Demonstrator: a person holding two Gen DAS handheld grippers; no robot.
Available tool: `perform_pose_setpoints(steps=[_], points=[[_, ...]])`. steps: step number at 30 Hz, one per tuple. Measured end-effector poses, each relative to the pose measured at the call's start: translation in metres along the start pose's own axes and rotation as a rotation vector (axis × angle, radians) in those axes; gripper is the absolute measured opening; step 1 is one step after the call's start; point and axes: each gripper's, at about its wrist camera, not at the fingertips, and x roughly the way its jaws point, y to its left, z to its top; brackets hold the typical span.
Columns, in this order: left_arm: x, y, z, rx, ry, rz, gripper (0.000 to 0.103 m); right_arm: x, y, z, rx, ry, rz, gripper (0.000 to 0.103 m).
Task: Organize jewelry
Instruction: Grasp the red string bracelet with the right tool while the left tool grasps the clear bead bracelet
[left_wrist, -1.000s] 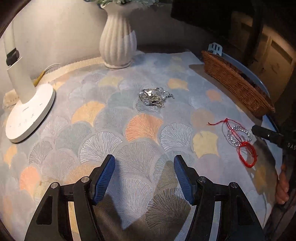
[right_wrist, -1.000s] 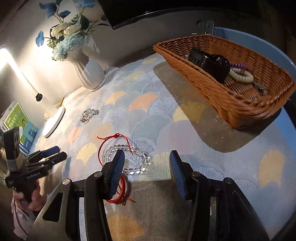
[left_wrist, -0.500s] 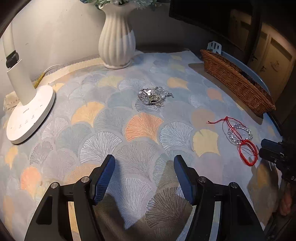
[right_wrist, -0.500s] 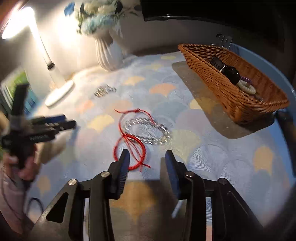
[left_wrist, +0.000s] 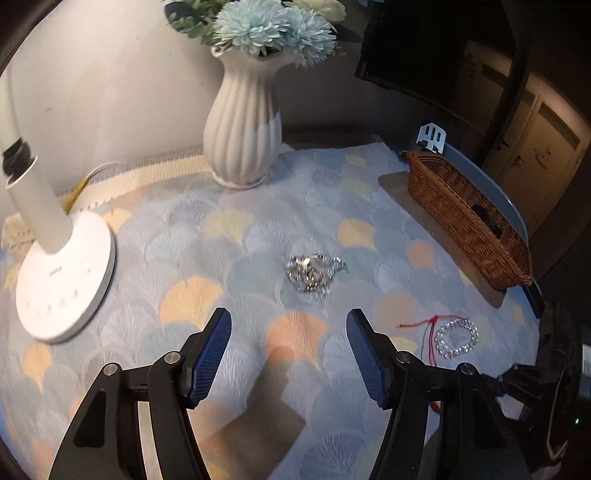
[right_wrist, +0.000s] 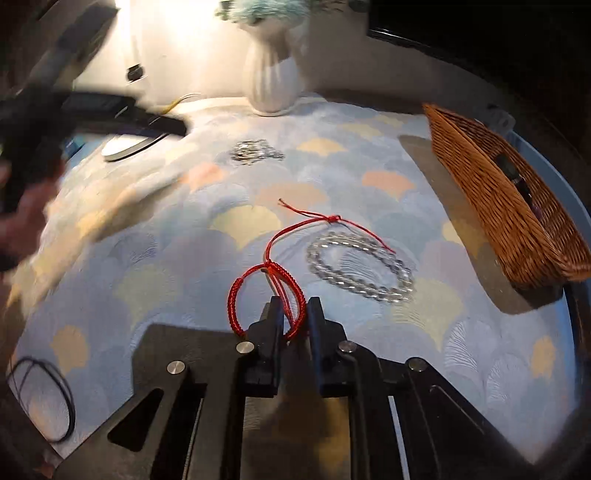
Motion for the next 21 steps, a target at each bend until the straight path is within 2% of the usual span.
perform_pose_setpoints(steps=[3, 4, 5, 7, 10, 16, 17, 19, 21], points=[[0.031, 0.001, 0.022, 0.095, 0.051, 0.009, 0.048, -0.002, -0.006, -0.002, 0.022, -0.007, 0.042, 0.016], [0.042, 0.003, 0.028, 0.117, 0.071, -0.009, 0.041, -0.002, -0.011, -0.002, 0.047, -0.008, 0.07, 0.016], [0.051, 0.003, 0.031, 0.142, 0.089, -0.033, 0.039, -0.002, -0.016, -0.002, 0.074, -0.009, 0.102, 0.016], [0.064, 0.002, 0.035, 0.194, 0.101, -0.074, 0.038, -0.002, -0.026, -0.003, 0.119, -0.01, 0.16, 0.016], [0.073, -0.005, 0.04, 0.272, 0.103, -0.116, 0.038, -0.001, -0.03, -0.002, 0.147, -0.008, 0.197, 0.016], [0.099, -0.024, 0.043, 0.454, 0.171, -0.087, 0.039, 0.001, -0.028, 0.002, 0.144, -0.005, 0.203, 0.016], [0.098, -0.026, 0.043, 0.481, 0.158, -0.091, 0.038, 0.001, -0.028, 0.002, 0.147, -0.005, 0.207, 0.016], [0.101, -0.027, 0.045, 0.489, 0.168, -0.101, 0.038, 0.001, -0.029, 0.002, 0.152, -0.005, 0.212, 0.016], [0.105, -0.028, 0.046, 0.484, 0.177, -0.121, 0.034, 0.001, -0.03, 0.002, 0.152, -0.004, 0.21, 0.016]])
